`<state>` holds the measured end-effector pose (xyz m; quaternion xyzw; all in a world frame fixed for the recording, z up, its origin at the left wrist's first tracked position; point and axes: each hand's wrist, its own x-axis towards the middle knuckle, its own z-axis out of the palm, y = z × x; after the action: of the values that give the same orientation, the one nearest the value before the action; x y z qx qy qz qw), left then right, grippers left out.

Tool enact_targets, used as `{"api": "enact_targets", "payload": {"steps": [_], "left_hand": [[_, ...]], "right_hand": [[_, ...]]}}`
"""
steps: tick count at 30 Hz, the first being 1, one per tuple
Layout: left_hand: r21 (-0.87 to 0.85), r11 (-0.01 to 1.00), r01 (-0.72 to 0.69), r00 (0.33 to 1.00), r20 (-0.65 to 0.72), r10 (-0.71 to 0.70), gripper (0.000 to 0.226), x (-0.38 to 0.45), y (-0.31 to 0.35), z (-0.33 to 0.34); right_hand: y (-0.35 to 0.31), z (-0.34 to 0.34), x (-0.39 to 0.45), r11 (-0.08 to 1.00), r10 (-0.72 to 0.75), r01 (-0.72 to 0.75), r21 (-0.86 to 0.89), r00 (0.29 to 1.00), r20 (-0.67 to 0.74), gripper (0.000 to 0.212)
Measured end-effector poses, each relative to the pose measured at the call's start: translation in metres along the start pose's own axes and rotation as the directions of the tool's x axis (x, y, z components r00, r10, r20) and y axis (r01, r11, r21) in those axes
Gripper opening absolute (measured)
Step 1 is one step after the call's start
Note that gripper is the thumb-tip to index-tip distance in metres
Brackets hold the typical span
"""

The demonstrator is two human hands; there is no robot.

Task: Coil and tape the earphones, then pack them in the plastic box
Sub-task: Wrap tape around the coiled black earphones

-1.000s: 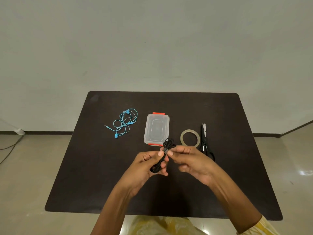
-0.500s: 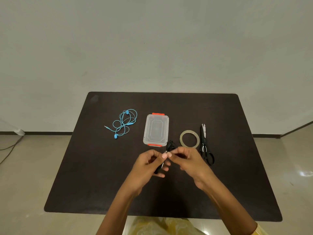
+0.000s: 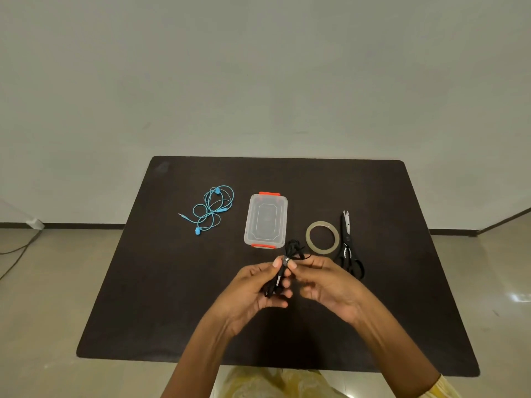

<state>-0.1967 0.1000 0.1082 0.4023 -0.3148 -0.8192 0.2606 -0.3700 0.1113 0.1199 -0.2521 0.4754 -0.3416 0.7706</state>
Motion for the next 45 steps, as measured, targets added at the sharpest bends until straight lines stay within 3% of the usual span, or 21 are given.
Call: {"api": "enact_targets", "payload": {"steps": [3, 6, 10, 13, 17, 21, 28, 35, 39, 42, 45], "left_hand": [[0.252, 0.967, -0.032, 0.994, -0.09, 0.057, 0.036, 0.0, 0.0, -0.002], [0.34, 0.94, -0.018, 0.988, -0.137, 0.068, 0.039, 0.0, -0.003, 0.001], [0.401, 0.915, -0.038, 0.982, -0.153, 0.108, 0.03, 0.0, -0.005, 0.0], [0.325, 0.943, -0.073, 0.984, -0.132, 0.121, 0.024, -0.002, -0.007, -0.002], [-0.002, 0.999, -0.045, 0.988, -0.147, 0.044, 0.017, 0.001, -0.01, 0.005], [-0.217, 0.976, -0.022, 0.997, -0.082, 0.005, 0.018, 0.003, -0.009, 0.008], [-0.331, 0.944, -0.01, 1.0, -0.016, 0.005, 0.024, 0.001, -0.006, 0.01], [-0.315, 0.949, 0.003, 0.999, 0.049, 0.013, 0.027, -0.006, -0.003, 0.008], [-0.213, 0.977, -0.031, 0.996, 0.07, 0.046, 0.028, -0.011, 0.002, 0.008], [-0.051, 0.996, -0.068, 0.997, 0.025, 0.069, 0.041, -0.015, 0.012, 0.007], [0.093, 0.991, -0.097, 0.995, 0.023, 0.095, 0.059, -0.02, 0.023, 0.009]], "right_hand": [[0.005, 0.001, 0.0, 0.991, -0.009, -0.008, -0.135, 0.992, -0.127, 0.016], [0.01, 0.005, 0.0, 0.974, -0.042, -0.018, -0.225, 0.965, -0.258, 0.009], [0.013, 0.006, 0.0, 0.968, -0.085, 0.0, -0.252, 0.941, -0.327, 0.009], [0.01, 0.005, -0.001, 0.971, -0.062, -0.007, -0.237, 0.957, -0.282, 0.008], [0.004, 0.002, -0.001, 0.99, -0.058, 0.033, -0.134, 0.98, -0.189, 0.019], [0.003, 0.001, 0.002, 0.998, -0.059, 0.056, -0.032, 0.989, -0.133, 0.027], [0.005, 0.004, 0.006, 0.973, 0.07, -0.064, 0.221, 0.997, -0.02, 0.03], [0.004, 0.009, 0.004, 0.963, 0.12, -0.122, 0.241, 0.992, 0.023, 0.027], [-0.003, 0.016, -0.006, 0.987, 0.04, -0.036, 0.158, 0.999, -0.02, 0.028], [-0.013, 0.022, -0.019, 0.99, -0.135, 0.127, -0.069, 0.982, -0.129, 0.023], [-0.022, 0.028, -0.03, 0.925, -0.312, 0.253, -0.283, 0.931, -0.19, 0.017]]}}
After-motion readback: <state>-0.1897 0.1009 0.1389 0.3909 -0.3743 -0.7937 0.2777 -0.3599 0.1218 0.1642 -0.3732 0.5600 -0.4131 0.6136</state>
